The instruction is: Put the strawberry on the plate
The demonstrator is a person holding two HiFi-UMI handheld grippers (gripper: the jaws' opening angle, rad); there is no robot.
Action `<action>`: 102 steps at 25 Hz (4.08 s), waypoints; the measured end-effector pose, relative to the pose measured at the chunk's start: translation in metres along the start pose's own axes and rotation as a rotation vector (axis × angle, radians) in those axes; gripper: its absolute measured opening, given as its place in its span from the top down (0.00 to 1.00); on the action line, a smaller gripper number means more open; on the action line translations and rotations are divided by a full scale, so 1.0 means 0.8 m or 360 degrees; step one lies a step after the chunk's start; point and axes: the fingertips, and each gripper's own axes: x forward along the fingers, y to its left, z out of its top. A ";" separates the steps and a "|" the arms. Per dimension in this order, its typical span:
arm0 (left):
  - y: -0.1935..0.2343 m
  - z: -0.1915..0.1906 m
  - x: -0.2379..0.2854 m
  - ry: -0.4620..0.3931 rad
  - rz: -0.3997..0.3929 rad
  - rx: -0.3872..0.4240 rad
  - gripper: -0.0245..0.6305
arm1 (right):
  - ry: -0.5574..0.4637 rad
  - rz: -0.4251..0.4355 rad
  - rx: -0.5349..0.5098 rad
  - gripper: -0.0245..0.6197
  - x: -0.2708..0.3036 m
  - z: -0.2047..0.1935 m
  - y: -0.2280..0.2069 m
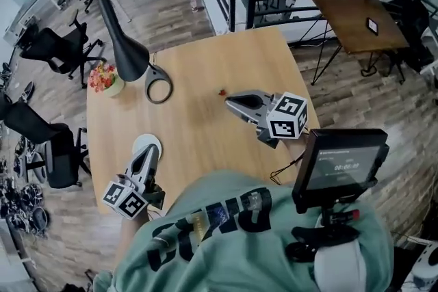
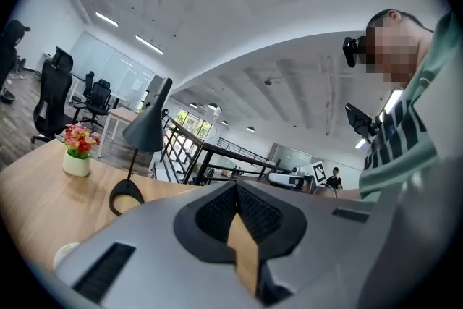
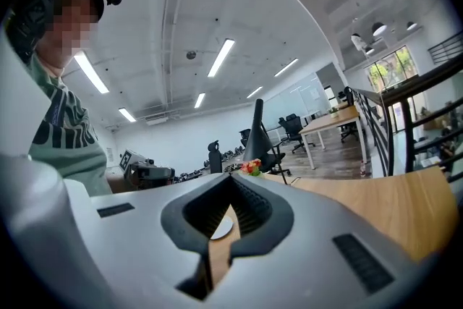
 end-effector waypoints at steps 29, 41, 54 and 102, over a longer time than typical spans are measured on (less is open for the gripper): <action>0.074 0.016 0.158 0.0159 -0.0219 0.0135 0.96 | 0.0134 -0.0412 -0.0272 0.95 0.010 -0.008 -0.107; 0.109 -0.043 0.259 0.0355 -0.0277 0.0105 0.96 | 0.0246 -0.0391 -0.0255 0.87 0.055 -0.063 -0.186; 0.135 -0.119 0.336 0.0539 -0.0339 0.0102 0.96 | 0.0588 -0.0408 -0.0318 0.47 0.105 -0.176 -0.258; 0.142 -0.172 0.358 0.0636 -0.0350 0.0021 0.96 | 0.0955 -0.0523 -0.0396 0.73 0.101 -0.281 -0.313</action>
